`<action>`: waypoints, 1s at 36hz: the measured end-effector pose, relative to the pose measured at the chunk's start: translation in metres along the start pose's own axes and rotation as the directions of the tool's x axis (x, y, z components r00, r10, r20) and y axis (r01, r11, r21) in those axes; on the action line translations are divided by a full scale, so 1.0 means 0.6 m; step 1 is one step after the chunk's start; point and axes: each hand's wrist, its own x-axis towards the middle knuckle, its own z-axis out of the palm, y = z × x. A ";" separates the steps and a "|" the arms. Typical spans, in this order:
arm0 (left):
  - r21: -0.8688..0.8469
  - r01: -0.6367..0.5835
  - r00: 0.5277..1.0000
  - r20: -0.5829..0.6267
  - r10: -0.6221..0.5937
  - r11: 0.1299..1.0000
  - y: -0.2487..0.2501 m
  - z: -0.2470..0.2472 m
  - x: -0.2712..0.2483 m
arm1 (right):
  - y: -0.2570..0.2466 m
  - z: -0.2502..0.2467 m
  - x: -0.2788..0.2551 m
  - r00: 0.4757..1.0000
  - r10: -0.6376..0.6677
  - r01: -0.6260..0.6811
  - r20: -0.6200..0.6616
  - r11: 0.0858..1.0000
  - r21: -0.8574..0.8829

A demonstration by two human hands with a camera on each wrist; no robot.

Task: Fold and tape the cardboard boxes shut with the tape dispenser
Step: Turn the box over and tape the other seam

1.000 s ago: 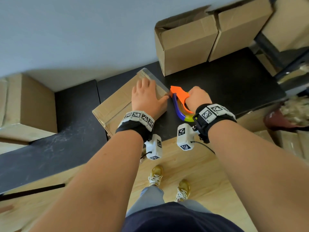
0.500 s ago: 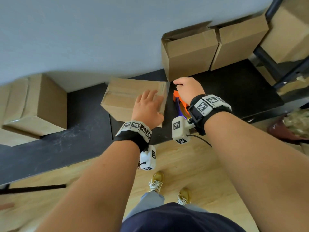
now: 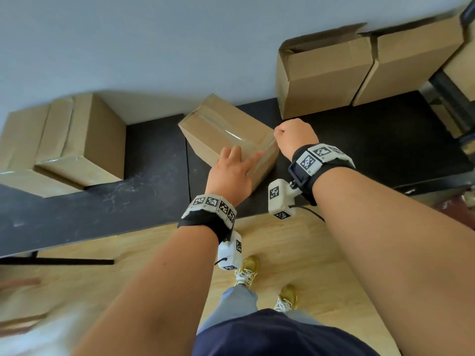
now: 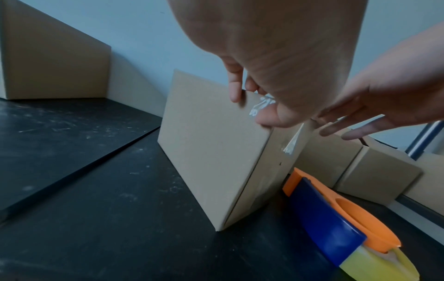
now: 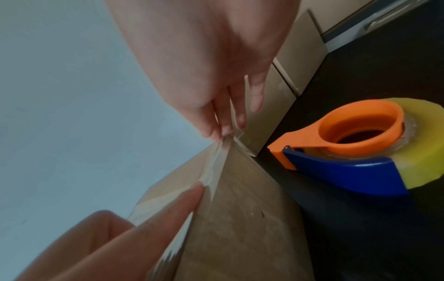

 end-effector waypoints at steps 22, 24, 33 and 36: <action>-0.216 0.441 0.890 -0.020 -0.456 0.871 -0.087 -0.026 0.009 | 0.016 0.032 -0.018 0.979 -0.202 0.195 0.014 0.960 0.199; -0.216 0.437 0.892 -0.015 -0.451 0.873 -0.094 -0.025 0.009 | 0.016 0.030 -0.015 0.970 -0.242 0.235 0.034 0.962 0.139; -0.231 0.391 0.913 -0.027 -0.407 0.891 -0.111 -0.021 0.009 | 0.012 0.055 -0.023 0.937 -0.339 0.337 -0.086 0.941 -0.035; -0.254 0.388 0.912 -0.029 -0.408 0.886 -0.112 -0.020 0.010 | 0.013 0.057 -0.022 0.929 -0.361 0.358 -0.078 0.932 -0.052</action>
